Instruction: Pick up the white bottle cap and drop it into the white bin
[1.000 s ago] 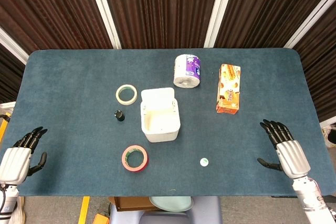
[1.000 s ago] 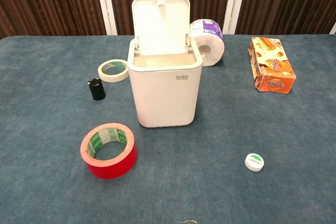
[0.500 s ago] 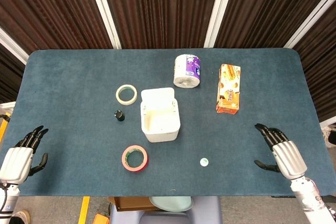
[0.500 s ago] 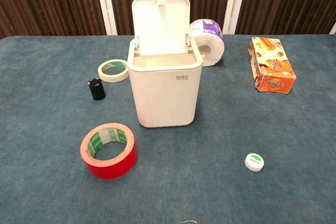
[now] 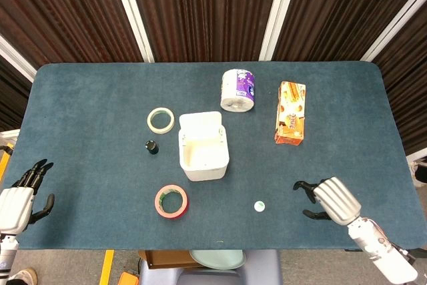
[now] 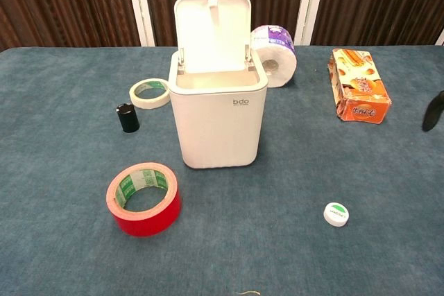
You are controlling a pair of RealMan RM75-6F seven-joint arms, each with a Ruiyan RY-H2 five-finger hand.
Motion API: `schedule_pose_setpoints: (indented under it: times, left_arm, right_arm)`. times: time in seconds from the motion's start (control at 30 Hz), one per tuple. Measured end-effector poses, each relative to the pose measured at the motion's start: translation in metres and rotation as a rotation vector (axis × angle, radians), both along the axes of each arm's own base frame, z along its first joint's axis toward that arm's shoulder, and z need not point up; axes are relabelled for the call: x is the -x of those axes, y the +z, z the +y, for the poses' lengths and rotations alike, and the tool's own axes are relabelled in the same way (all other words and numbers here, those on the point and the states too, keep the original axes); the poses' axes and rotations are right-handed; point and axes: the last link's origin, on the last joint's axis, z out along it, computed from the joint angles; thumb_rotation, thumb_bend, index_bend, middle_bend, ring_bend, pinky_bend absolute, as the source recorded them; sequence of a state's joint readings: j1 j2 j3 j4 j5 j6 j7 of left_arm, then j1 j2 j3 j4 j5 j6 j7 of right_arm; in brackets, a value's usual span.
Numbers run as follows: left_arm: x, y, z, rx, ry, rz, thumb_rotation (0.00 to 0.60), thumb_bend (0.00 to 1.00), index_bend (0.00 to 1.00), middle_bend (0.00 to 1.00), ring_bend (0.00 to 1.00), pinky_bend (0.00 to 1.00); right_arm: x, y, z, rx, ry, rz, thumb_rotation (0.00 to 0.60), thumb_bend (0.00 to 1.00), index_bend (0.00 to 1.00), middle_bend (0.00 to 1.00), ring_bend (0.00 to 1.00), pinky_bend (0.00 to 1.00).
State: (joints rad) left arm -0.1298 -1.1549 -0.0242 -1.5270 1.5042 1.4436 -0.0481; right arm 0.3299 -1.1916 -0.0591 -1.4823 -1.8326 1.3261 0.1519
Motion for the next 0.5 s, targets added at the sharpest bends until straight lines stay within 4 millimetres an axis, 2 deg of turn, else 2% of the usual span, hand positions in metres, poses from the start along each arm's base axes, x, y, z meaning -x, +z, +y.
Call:
schedule_pose_setpoints:
  times: [0.23,0.4,0.5]
  left_arm:
    - [0.001,0.001,0.0,0.003,0.009,-0.004,0.6,0.5,0.1,0.07,0.18,0.4]
    - [0.004,0.004,0.001,0.002,0.036,-0.014,0.6,0.5,0.1,0.07,0.18,0.4]
    - [0.005,0.004,0.002,0.001,0.043,-0.016,0.6,0.5,0.11,0.08,0.18,0.4]
  right_arm:
    - [-0.012,-0.009,-0.009,-0.069,0.03,0.047,0.6,0.24,0.54,0.83,0.98,0.95]
    - [-0.027,-0.031,-0.025,-0.161,0.053,0.096,0.6,0.32,0.6,0.83,0.98,0.96]
    - [-0.035,-0.044,-0.035,-0.19,0.055,0.092,0.6,0.32,0.6,0.83,0.98,0.96]
